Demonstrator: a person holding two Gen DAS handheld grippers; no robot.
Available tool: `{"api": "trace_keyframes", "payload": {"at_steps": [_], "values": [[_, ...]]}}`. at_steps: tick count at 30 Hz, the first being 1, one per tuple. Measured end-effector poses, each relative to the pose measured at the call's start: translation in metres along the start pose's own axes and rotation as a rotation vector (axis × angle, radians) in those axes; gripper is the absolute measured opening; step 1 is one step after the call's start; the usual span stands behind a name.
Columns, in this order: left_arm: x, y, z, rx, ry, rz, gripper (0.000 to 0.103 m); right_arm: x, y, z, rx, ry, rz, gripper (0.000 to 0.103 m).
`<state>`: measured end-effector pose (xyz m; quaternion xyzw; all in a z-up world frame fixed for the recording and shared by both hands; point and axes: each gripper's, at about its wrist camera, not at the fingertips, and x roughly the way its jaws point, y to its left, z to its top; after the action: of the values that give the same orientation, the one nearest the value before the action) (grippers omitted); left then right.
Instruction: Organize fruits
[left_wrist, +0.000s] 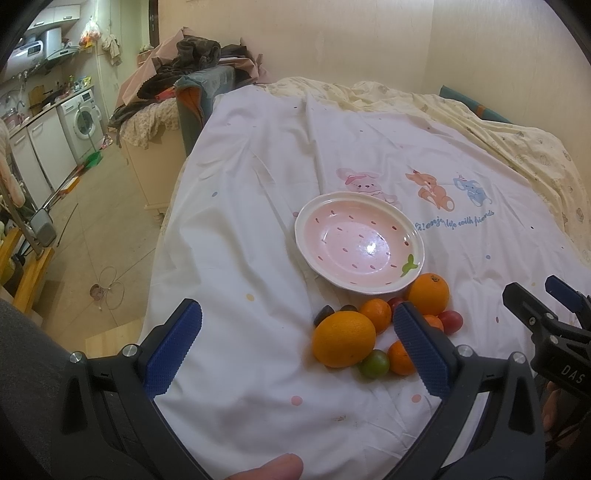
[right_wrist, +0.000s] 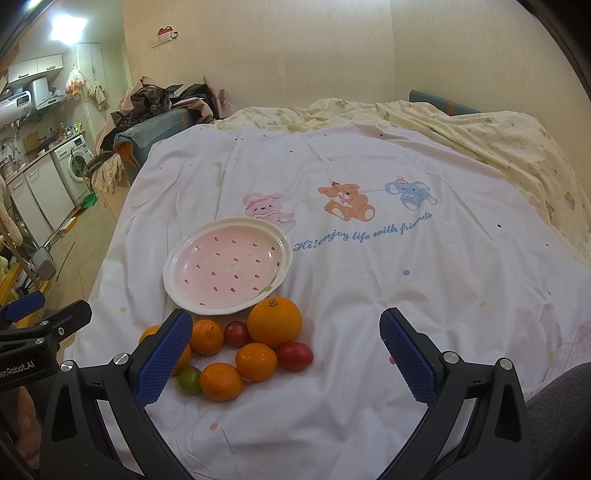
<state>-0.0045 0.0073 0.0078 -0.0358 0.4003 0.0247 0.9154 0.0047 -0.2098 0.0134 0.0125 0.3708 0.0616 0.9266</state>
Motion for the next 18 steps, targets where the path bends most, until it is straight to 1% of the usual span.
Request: {"api": "trace_keyframes", "payload": {"at_steps": [15, 18], "values": [[0.0002, 0.0006, -0.0004, 0.001, 0.001, 0.001, 0.102, -0.0002, -0.0005, 0.0006, 0.002, 0.002, 0.001, 0.103], [0.0036, 0.0081, 0.0008, -0.019, 0.028, 0.001, 0.102, 0.0000, -0.0014, 0.0011, 0.010, 0.007, -0.002, 0.103]]}}
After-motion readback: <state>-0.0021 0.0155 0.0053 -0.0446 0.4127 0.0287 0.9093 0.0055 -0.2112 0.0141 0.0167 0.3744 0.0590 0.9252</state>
